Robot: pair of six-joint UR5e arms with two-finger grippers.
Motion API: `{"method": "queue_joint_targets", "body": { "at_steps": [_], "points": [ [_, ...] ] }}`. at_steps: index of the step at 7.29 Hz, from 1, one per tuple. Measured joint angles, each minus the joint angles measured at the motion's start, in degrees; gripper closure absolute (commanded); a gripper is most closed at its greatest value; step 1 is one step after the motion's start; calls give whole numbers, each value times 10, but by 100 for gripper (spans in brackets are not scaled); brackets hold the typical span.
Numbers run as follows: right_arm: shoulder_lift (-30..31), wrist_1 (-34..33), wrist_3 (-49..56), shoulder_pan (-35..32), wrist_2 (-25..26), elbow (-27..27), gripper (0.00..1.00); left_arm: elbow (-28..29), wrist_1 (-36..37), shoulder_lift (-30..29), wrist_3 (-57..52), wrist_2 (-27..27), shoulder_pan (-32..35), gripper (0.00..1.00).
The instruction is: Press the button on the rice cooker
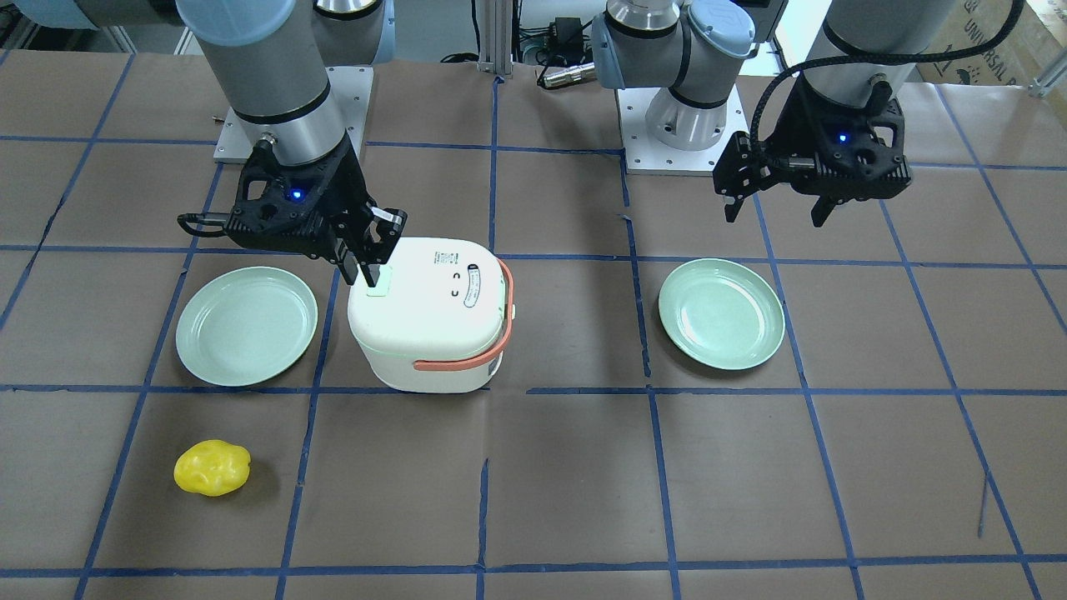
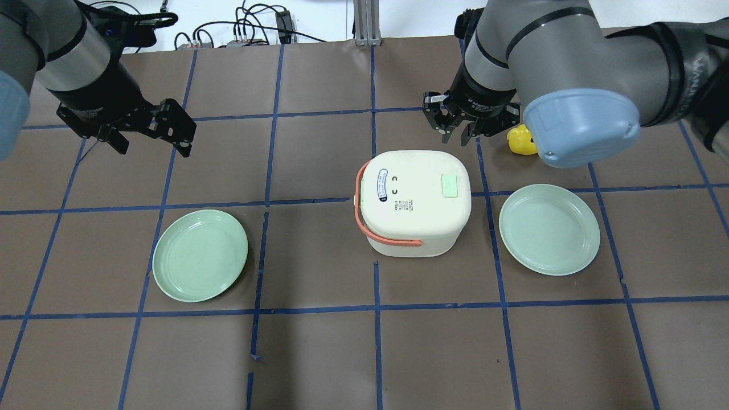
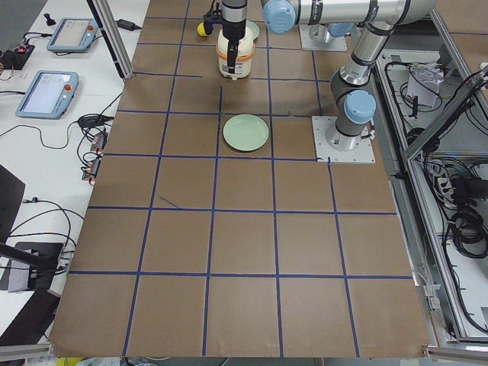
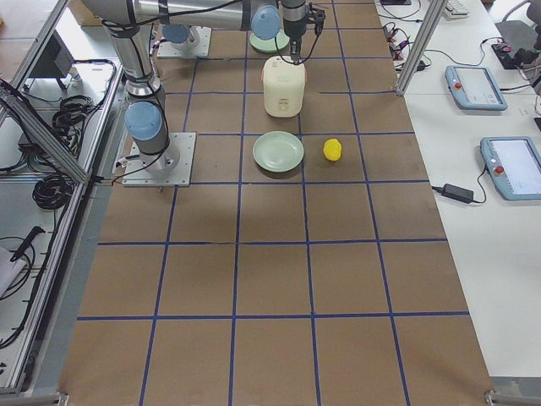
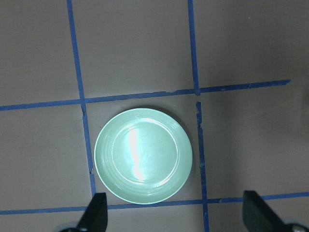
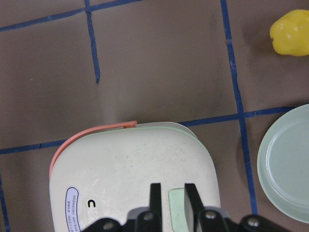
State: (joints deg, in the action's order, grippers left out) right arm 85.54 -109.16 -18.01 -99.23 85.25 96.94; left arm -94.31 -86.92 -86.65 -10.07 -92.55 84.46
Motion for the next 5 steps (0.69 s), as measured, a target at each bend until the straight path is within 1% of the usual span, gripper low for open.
{"method": "queue_joint_targets", "body": {
  "at_steps": [2, 3, 5],
  "points": [
    [-4, -30, -1, -9, -8, 36, 84, 0, 0, 0, 0, 0, 0, 0],
    [-4, -46, -1, -11, -9, 48, 87, 0, 0, 0, 0, 0, 0, 0],
    [-4, -52, -1, -11, -7, 66, 88, 0, 0, 0, 0, 0, 0, 0]
  ]
}}
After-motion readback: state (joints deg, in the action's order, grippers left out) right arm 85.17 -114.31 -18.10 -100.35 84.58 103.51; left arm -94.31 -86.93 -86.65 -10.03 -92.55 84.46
